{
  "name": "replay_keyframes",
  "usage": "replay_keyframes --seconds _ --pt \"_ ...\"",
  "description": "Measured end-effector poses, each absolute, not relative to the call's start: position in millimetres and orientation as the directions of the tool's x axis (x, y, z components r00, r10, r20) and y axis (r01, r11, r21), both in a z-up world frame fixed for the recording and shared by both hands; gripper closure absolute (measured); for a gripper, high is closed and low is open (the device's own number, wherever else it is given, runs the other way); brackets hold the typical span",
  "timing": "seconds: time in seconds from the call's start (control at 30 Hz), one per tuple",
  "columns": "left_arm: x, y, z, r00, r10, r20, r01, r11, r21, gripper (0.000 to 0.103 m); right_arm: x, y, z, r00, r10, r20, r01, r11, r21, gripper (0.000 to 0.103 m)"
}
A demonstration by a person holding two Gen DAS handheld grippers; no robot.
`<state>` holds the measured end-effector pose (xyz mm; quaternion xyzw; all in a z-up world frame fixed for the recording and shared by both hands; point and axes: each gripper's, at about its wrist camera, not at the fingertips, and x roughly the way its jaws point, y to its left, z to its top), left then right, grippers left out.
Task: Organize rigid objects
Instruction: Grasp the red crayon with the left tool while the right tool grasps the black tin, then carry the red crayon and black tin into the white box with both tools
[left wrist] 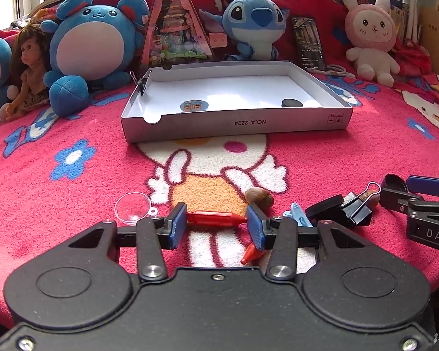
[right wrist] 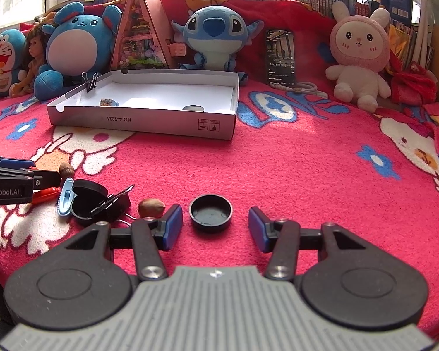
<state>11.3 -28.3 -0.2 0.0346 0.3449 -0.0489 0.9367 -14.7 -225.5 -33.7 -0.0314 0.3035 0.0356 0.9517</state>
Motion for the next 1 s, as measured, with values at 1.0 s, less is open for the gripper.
replay_keyframes --seconds 1.0 --pt "25 -14 27 0.796 -0.081 -0.601 0.117 0.993 0.022 0.061 -5 -225 -18 0.834 0.055 -0.549 -0.073 0.997 -0.011 0.066"
